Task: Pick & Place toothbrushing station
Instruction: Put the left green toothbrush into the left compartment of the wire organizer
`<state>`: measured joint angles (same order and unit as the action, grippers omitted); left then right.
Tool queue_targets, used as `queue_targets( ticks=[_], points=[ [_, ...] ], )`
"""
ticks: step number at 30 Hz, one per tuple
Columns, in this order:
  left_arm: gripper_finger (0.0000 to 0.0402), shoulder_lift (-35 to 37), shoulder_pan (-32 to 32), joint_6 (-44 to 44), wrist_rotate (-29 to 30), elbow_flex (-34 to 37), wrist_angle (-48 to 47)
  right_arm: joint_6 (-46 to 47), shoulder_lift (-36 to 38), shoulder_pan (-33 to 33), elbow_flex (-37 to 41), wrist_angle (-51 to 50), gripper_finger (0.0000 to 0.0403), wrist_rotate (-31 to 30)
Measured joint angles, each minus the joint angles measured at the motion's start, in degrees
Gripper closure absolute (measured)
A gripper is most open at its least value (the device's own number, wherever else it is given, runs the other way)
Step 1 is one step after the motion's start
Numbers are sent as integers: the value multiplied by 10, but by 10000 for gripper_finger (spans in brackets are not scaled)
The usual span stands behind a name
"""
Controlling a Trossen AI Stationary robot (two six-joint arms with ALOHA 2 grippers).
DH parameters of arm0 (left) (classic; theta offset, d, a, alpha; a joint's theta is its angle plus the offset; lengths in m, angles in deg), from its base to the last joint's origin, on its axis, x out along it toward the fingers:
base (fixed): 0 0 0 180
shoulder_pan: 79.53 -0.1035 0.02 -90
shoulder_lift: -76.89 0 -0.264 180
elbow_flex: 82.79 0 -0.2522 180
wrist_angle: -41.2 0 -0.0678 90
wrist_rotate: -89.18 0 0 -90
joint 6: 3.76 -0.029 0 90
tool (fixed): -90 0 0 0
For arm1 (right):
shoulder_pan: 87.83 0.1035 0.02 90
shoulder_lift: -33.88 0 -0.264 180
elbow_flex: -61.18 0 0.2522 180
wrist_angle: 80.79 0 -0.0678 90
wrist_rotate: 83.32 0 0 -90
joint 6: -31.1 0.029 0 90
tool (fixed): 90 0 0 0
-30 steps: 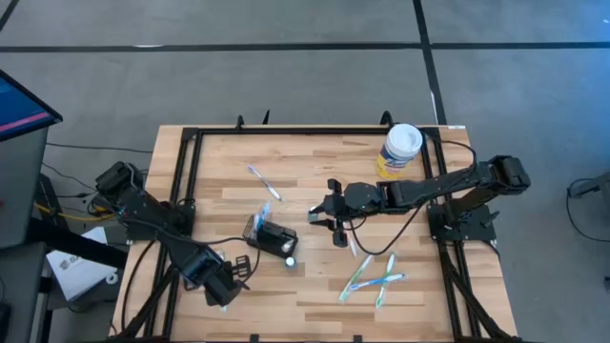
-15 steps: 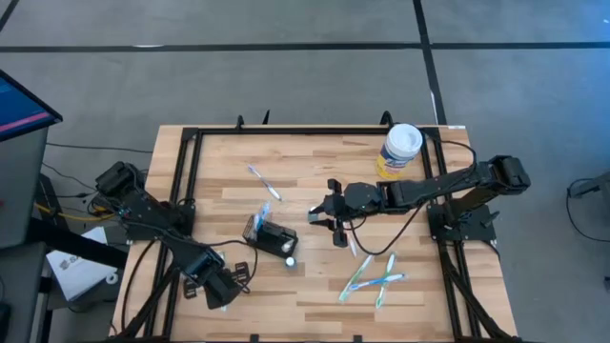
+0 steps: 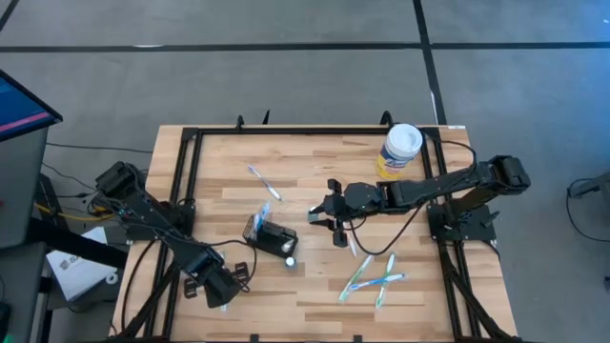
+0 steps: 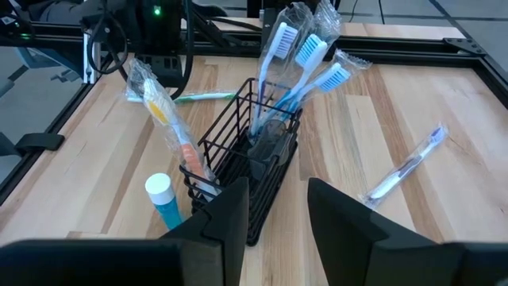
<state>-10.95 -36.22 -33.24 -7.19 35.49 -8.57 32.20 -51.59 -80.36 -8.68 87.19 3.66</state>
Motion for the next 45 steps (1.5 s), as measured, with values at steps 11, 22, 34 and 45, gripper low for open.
queue_targets(
  ticks=[11,22,34,45],
  points=[
    [399,0,0,6,0,0,5,0,0,0,0,0,281,0],
    [337,0,1,79,19,0,17,0,0,0,0,0,280,0],
    [304,0,10,75,20,47,70,-1,0,0,0,0,280,0],
    [305,-13,14,19,34,47,74,-1,0,0,0,0,280,0]
  ],
)
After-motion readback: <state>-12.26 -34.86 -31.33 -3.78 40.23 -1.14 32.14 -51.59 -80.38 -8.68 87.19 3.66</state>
